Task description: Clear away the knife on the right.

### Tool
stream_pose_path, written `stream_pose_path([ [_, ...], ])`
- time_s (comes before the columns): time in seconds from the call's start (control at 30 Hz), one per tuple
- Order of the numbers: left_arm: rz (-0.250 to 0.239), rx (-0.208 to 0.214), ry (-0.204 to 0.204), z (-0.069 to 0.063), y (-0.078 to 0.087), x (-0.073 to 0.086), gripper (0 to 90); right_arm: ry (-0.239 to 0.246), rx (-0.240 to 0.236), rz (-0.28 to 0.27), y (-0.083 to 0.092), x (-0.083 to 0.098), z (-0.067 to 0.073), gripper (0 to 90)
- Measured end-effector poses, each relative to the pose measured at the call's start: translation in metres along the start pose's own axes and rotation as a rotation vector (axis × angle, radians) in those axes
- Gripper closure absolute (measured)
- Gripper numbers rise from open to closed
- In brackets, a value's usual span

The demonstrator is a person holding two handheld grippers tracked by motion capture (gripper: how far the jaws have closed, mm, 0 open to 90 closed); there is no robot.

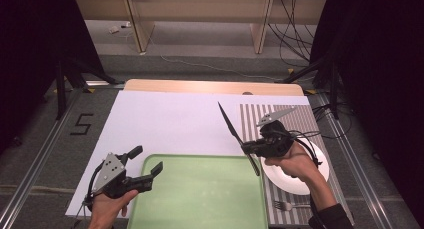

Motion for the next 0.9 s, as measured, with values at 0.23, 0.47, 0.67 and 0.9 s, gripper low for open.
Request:
stream_pose_path([
  [0.23,-0.002,-0.006,0.002,0.001,-0.001,0.0,16.0,0.019,-0.007,0.024,-0.006,0.008,0.016,80.7],
  [0.47,-0.003,-0.008,0.0,0.001,0.0,0.0,16.0,0.04,-0.026,0.041,-0.011,0.017,0.034,80.6],
  [0.67,-0.003,-0.01,0.001,0.001,0.0,0.0,16.0,0.049,-0.038,0.071,-0.017,0.026,0.042,80.7],
  [0.9,-0.001,-0.01,-0.002,0.001,0.0,0.001,16.0,0.031,-0.068,0.091,-0.021,0.035,0.056,80.6],
])
Point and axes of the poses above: each handheld gripper's, and its own axes: y roughly backward along the jaws, x roughly out of its underside, z roughly to its left, the point moved 6 cm from there along -y, roughly forward along the jaws, and after that the axes turned 4 degrees about -z, right-handed, at the moved point
